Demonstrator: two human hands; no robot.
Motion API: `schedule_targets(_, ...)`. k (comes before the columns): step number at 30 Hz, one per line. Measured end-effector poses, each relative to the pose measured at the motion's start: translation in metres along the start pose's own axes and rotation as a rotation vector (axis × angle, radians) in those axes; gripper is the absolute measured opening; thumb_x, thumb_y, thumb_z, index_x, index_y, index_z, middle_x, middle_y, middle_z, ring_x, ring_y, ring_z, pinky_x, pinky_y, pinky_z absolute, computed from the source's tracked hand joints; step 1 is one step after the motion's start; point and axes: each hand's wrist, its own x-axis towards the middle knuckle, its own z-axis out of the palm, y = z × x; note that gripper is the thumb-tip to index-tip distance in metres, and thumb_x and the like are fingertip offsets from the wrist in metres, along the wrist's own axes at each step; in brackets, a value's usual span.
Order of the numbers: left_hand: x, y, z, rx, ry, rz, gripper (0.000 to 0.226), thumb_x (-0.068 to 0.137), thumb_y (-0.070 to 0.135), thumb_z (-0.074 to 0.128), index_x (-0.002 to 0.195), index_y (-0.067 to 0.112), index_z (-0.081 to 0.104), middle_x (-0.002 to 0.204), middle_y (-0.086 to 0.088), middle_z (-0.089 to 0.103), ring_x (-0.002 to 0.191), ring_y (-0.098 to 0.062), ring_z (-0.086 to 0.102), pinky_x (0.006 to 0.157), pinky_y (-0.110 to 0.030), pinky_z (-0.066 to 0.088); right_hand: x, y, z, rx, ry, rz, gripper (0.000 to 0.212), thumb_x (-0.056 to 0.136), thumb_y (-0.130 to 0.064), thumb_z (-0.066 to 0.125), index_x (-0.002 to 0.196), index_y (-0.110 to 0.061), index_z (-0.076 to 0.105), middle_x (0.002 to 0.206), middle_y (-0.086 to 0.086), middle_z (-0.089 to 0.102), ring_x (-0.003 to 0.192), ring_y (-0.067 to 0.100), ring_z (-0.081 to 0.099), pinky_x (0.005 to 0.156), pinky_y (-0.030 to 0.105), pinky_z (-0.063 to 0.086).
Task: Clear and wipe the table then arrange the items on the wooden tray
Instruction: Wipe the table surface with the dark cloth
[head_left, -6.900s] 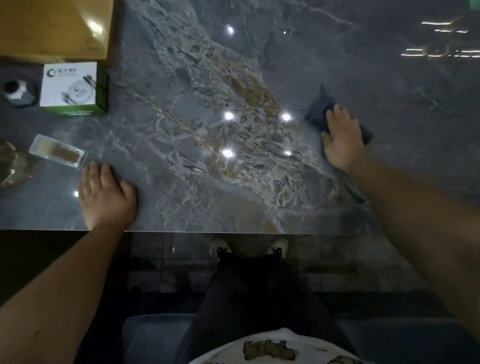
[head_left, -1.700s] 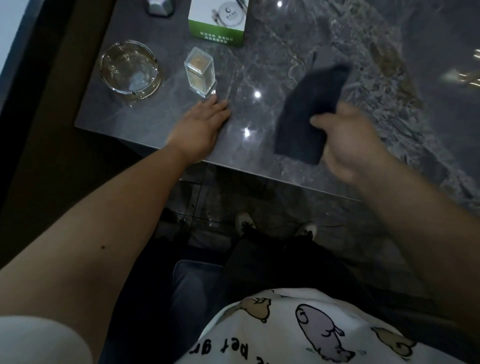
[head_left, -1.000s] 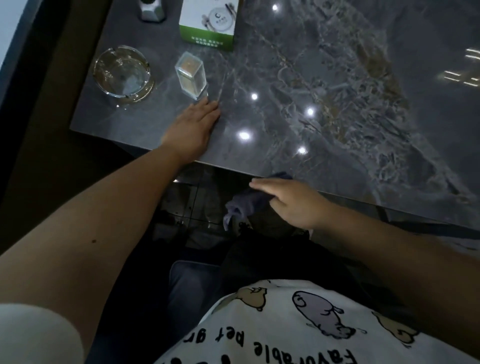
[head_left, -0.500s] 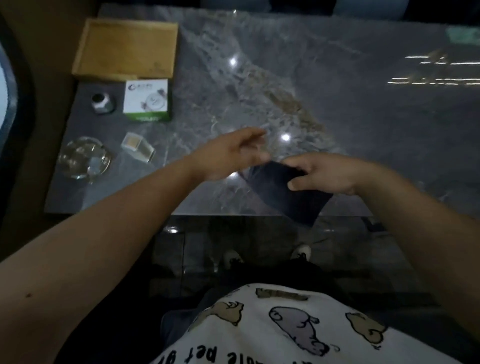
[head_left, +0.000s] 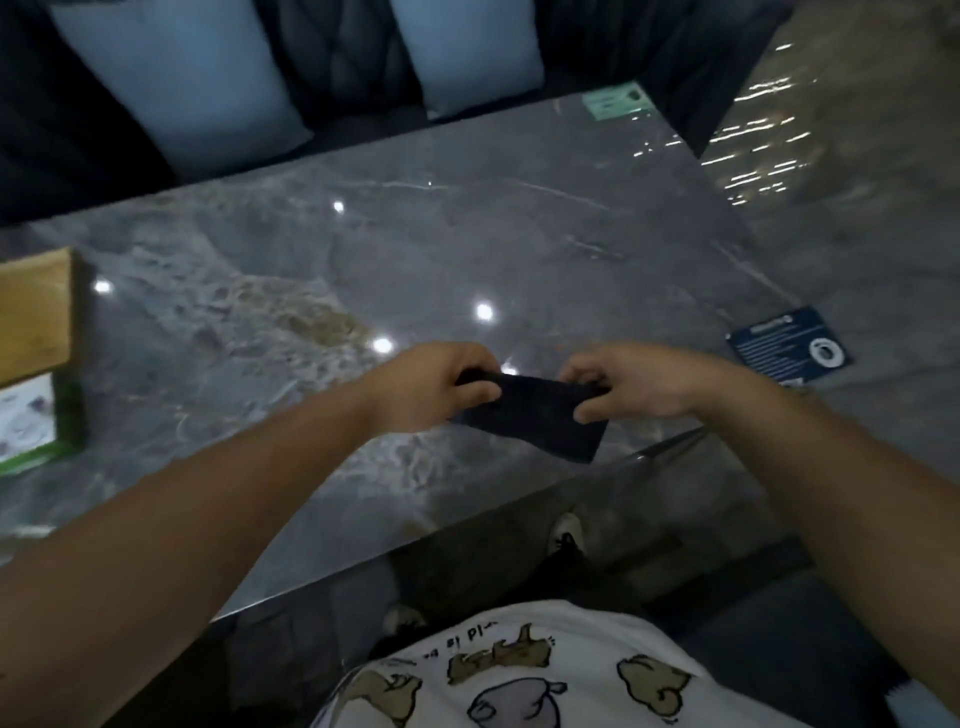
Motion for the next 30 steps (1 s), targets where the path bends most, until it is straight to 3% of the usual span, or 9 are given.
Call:
schedule_targets(3,0.063,0.027,0.020,-0.035,-0.062,0.001,0.022,0.095,0.036,0.056,0.115,0.028,0.059,0.099,0.011,0.062,0.087,-0.008,0.058,0.070,-0.019,0.043,-0.006,0.061,-0.043,-0.140,0.089,0.028,0.017,0.086,-0.025,0.067,0.102,-0.027,0.061,0.089,-0.019,0.059,0.077,-0.006,0.056,0.061,0.005,0.038)
schedule_targets(7,0.148,0.059,0.053,0.048,-0.146,0.063,0.028,0.090,0.029,0.063,0.117,0.023,0.060,0.105,0.004,0.064,0.091,-0.014,0.058,0.073,-0.028,0.039,-0.008,0.137,-0.096,-0.273,0.129,0.072,0.021,0.087,-0.029,0.064,0.108,-0.026,0.063,0.100,-0.006,0.062,0.088,0.010,0.054,0.069,0.026,0.037)
schedule_targets(11,0.217,0.079,0.081,0.131,0.014,0.102,0.025,0.090,0.022,0.060,0.114,0.015,0.061,0.108,-0.009,0.060,0.095,-0.025,0.057,0.073,-0.029,0.037,0.001,0.197,-0.141,-0.359,0.216,0.066,0.023,0.089,-0.019,0.062,0.112,-0.021,0.063,0.108,0.001,0.064,0.091,0.015,0.055,0.073,0.028,0.038)
schedule_targets(17,0.272,0.075,0.111,0.373,0.280,0.151,0.021,0.080,0.009,0.067,0.100,0.003,0.065,0.090,-0.020,0.060,0.076,-0.038,0.058,0.064,-0.038,0.044,0.036,0.239,-0.152,-0.613,0.446,0.074,0.018,0.086,-0.014,0.056,0.101,-0.014,0.066,0.099,0.012,0.065,0.091,0.033,0.060,0.070,0.035,0.041)
schedule_targets(20,0.264,0.063,0.139,0.448,0.190,0.160,0.024,0.074,0.009,0.071,0.097,0.003,0.065,0.099,-0.023,0.062,0.086,-0.042,0.060,0.075,-0.044,0.050,0.037,0.257,-0.120,-0.725,0.356,0.019,0.019,0.082,-0.013,0.058,0.098,-0.012,0.067,0.103,0.014,0.067,0.095,0.034,0.062,0.078,0.038,0.048)
schedule_targets(22,0.250,0.058,0.164,0.463,0.101,0.158,0.019,0.080,0.014,0.061,0.096,0.004,0.066,0.109,-0.022,0.064,0.099,-0.042,0.062,0.086,-0.047,0.052,0.032,0.281,-0.095,-0.747,0.318,-0.097,0.019,0.076,-0.010,0.066,0.095,-0.008,0.070,0.107,0.017,0.068,0.098,0.035,0.065,0.082,0.041,0.054)
schedule_targets(25,0.232,0.061,0.190,0.461,-0.016,0.087,0.036,0.088,0.026,0.045,0.109,0.006,0.066,0.126,-0.019,0.061,0.121,-0.038,0.054,0.097,-0.054,0.046,0.023,0.305,-0.074,-0.724,0.332,-0.132,0.028,0.079,-0.020,0.073,0.104,-0.008,0.071,0.124,0.014,0.063,0.113,0.031,0.060,0.094,0.044,0.049)
schedule_targets(27,0.223,0.061,0.194,0.523,-0.057,0.061,0.051,0.091,0.038,0.039,0.125,0.006,0.059,0.138,-0.017,0.052,0.132,-0.034,0.045,0.107,-0.053,0.037,0.015,0.306,-0.068,-0.736,0.324,-0.115,0.038,0.085,-0.033,0.065,0.114,-0.009,0.067,0.132,0.013,0.058,0.122,0.029,0.054,0.100,0.045,0.044)
schedule_targets(30,0.214,0.056,0.195,0.593,-0.087,0.062,0.066,0.094,0.051,0.031,0.143,0.007,0.040,0.152,-0.015,0.035,0.142,-0.031,0.028,0.114,-0.051,0.024,0.003,0.302,-0.065,-0.792,0.274,-0.092,0.057,0.092,-0.048,0.037,0.130,-0.011,0.054,0.143,0.013,0.047,0.133,0.027,0.043,0.106,0.047,0.037)
